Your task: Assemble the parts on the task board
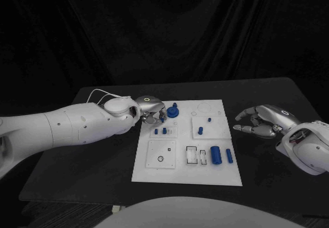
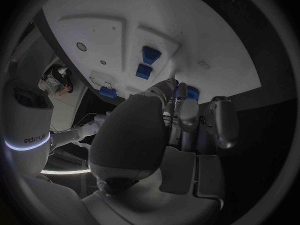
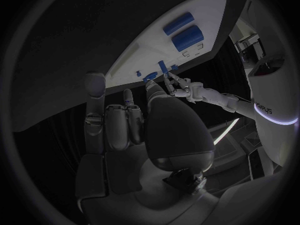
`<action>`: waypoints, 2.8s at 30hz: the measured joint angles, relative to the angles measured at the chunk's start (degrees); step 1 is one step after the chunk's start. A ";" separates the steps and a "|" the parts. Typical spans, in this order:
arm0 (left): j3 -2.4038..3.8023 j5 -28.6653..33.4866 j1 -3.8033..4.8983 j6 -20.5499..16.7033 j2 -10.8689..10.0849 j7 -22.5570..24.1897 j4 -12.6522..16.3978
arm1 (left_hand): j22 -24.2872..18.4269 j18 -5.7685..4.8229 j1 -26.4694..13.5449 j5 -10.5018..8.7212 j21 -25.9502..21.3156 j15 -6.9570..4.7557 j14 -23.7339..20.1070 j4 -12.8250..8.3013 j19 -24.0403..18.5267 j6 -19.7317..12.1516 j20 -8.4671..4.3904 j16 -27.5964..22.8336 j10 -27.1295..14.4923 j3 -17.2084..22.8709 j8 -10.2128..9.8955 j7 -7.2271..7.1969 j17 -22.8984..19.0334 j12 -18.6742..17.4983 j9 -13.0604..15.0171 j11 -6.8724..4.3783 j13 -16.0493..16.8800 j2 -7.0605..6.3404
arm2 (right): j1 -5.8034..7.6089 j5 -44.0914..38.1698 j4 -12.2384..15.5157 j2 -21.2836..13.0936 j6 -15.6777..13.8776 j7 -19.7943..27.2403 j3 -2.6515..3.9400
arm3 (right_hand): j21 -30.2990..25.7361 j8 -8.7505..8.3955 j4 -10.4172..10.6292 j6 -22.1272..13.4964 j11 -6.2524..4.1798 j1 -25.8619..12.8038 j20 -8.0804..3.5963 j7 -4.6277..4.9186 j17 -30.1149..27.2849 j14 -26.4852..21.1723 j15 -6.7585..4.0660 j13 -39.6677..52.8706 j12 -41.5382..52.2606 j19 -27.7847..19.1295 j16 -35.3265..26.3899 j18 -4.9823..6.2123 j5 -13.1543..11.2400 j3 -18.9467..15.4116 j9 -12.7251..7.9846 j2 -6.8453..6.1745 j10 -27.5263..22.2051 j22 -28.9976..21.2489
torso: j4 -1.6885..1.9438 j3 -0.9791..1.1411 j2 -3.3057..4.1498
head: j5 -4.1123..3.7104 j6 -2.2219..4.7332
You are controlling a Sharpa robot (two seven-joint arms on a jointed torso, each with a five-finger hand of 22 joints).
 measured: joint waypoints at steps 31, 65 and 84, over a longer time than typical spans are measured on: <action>0.00 -0.02 -0.21 1.50 0.84 -0.05 -0.46 | 0.03 0.00 -0.23 0.00 -0.22 -0.01 -0.42 -0.01 -0.20 -0.01 0.21 -0.22 0.01 0.00 -0.22 -0.01 -0.44 -0.21 -0.03 0.01 -0.22 -0.22 | -0.05 0.00 -0.06 0.00 0.04 0.00 0.00 | 0.00 0.00 0.00 0.00 0.00 0.00 0.00 0.00 0.01 0.00 0.00 -0.05 0.27 0.00 0.00 0.00 0.00 0.00 0.01 0.00 0.00 0.00 | 0.13 0.02 -0.04 | -0.58 0.00; 0.01 -0.02 -0.63 1.44 -0.09 -0.69 -1.21 | 0.02 0.01 -2.11 -3.79 -5.55 0.48 -3.61 0.85 -3.38 -17.61 0.72 -2.43 -11.34 -2.31 -0.20 -6.35 -3.97 -5.29 -5.10 1.06 -1.53 -2.55 | -0.07 0.01 0.10 -0.33 0.18 -0.02 0.00 | -0.33 -0.23 0.00 0.00 0.00 0.27 0.00 0.00 -0.12 -0.01 0.01 -0.05 0.17 0.00 0.00 0.00 0.00 0.00 -0.05 0.26 0.00 -0.08 | 0.15 0.01 0.02 | -0.24 0.01; -0.01 -0.03 -0.04 -13.10 -11.65 4.21 3.32 | -2.87 5.40 -0.84 -6.12 -46.77 0.93 -30.85 8.05 -35.37 -18.86 2.46 -25.08 -24.86 -7.51 0.23 -7.31 -24.71 8.44 -6.72 -1.80 4.58 -3.06 | 2.81 0.02 2.61 -1.59 -0.51 0.00 -0.06 | 4.96 -0.80 -0.79 2.57 0.77 3.25 0.32 0.11 5.79 0.05 0.44 -0.40 -7.36 1.54 3.49 0.00 0.00 0.47 -0.35 -1.32 -5.82 1.87 | 0.13 -0.22 0.05 | -0.14 0.01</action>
